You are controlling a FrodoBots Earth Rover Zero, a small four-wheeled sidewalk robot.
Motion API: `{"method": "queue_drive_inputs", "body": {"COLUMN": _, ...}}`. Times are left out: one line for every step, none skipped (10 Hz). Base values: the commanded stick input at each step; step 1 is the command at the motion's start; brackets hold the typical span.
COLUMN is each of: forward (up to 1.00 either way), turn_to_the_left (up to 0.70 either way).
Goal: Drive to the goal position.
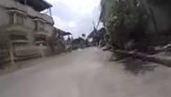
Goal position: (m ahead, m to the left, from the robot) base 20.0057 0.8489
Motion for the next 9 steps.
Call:
{"method": "queue_drive_inputs", "body": {"forward": 1.00, "turn_to_the_left": 0.00}}
{"method": "queue_drive_inputs", "body": {"forward": 1.00, "turn_to_the_left": 0.00}}
{"method": "queue_drive_inputs", "body": {"forward": 1.00, "turn_to_the_left": -0.13}}
{"method": "queue_drive_inputs", "body": {"forward": 1.00, "turn_to_the_left": -0.34}}
{"method": "queue_drive_inputs", "body": {"forward": 1.00, "turn_to_the_left": -0.40}}
{"method": "queue_drive_inputs", "body": {"forward": 1.00, "turn_to_the_left": -0.40}}
{"method": "queue_drive_inputs", "body": {"forward": 1.00, "turn_to_the_left": -0.38}}
{"method": "queue_drive_inputs", "body": {"forward": 1.00, "turn_to_the_left": -0.23}}
{"method": "queue_drive_inputs", "body": {"forward": 1.00, "turn_to_the_left": 0.00}}
